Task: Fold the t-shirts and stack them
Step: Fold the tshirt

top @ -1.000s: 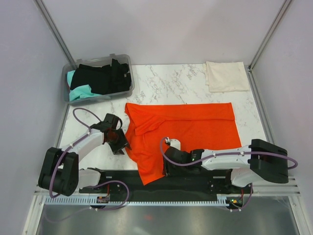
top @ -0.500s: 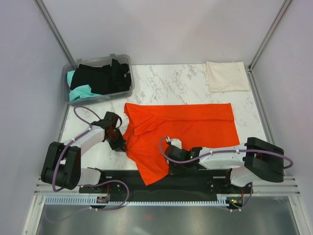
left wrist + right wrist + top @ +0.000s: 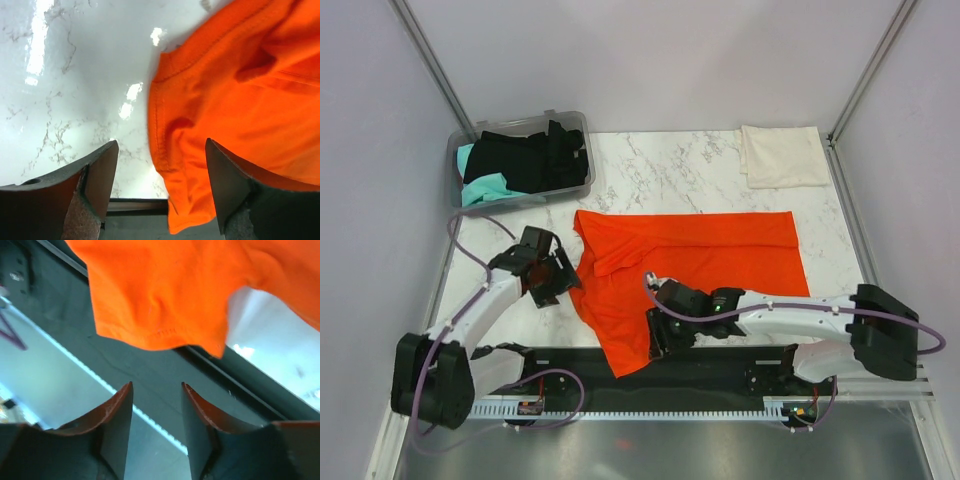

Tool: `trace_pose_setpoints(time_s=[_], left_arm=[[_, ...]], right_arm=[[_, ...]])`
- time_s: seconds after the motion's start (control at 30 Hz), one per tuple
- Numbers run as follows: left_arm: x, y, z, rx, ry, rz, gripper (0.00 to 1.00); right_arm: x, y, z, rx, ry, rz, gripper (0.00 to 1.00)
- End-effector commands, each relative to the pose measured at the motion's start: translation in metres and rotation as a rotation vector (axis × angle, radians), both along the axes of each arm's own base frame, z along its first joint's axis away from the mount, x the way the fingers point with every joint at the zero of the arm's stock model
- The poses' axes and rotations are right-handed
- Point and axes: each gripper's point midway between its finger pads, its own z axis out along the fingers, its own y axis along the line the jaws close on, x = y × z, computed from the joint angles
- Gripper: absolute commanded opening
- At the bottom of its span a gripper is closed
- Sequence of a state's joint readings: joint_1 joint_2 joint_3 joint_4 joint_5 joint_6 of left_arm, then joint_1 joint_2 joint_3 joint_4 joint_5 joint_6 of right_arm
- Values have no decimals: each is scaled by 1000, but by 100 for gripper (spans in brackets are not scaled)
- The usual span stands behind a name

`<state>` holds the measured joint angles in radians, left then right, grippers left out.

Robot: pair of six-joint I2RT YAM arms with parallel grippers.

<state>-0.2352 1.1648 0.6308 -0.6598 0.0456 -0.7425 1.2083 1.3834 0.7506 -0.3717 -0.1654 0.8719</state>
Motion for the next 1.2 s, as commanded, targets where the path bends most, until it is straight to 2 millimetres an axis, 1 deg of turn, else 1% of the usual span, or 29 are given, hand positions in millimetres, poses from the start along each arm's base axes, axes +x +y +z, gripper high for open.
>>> trace_pose_setpoints(time_s=[0.0,0.03,0.07,0.1,0.13,0.17,0.2,0.23,0.27,0.3,0.33,0.37,0.4,0.43,0.47,0.5,0.6,0.7,0.77,0.8,0.83,0.87,0.97,1.07,1.17], left_arm=[[2,2,36,-24,-87,58,79],[-2,-2,41,-55,-96,63,78],[-15,-8,41,-91,-69,51,78],[-21,-13,47,-124,-88,52,77],[-27,-19,47,-159,-77,72,75],[-41,-29,40,-182,-44,44,73],[-47,-34,41,-201,-53,37,72],[-53,-39,39,-219,-31,64,70],[-65,-48,34,-215,-14,24,70],[-68,-55,34,-224,-19,11,69],[-72,-62,30,-226,1,6,69],[-78,-71,30,-212,5,-46,69],[-79,-75,29,-198,16,-56,70],[-82,-76,23,-169,49,-52,70],[-84,-81,24,-167,52,-65,70],[-87,-82,20,-162,64,-57,70],[-92,-87,14,-170,85,-47,65],[-96,-87,6,-140,107,-51,64],[-95,-91,1,-144,111,-57,63],[-93,-94,0,-152,107,-68,59],[-90,-101,2,-177,96,-79,57],[-90,-102,0,-171,105,-84,56],[-90,-102,-3,-158,115,-96,54],[-92,-98,-9,-139,119,-87,52],[-90,-96,-10,-132,102,-88,40]], right_arm=[[17,-18,35,47,-19,-89,53],[24,-25,39,49,-26,-123,53],[28,-37,46,49,-28,-150,60],[46,-50,46,37,-29,-221,61],[54,-60,47,28,-34,-254,62],[59,-74,50,14,-55,-260,63],[76,-86,52,10,-67,-321,64],[82,-94,53,-2,-78,-336,66],[85,-105,53,-22,-89,-333,69],[97,-114,56,-26,-98,-368,69],[98,-122,53,-49,-85,-376,69],[100,-127,54,-55,-92,-357,70],[109,-136,54,-63,-92,-391,70],[110,-144,51,-88,-78,-398,70],[113,-150,51,-95,-81,-406,71],[119,-159,52,-98,-84,-422,71],[125,-177,51,-112,-86,-461,72],[125,-189,49,-120,-79,-490,72],[122,-193,47,-115,-73,-498,71],[121,-195,48,-110,-78,-506,72],[119,-197,46,-115,-75,-512,72],[117,-199,43,-119,-66,-517,71],[113,-205,40,-131,-64,-539,72],[113,-209,41,-133,-61,-578,71],[116,-220,38,-169,-53,-646,70]])
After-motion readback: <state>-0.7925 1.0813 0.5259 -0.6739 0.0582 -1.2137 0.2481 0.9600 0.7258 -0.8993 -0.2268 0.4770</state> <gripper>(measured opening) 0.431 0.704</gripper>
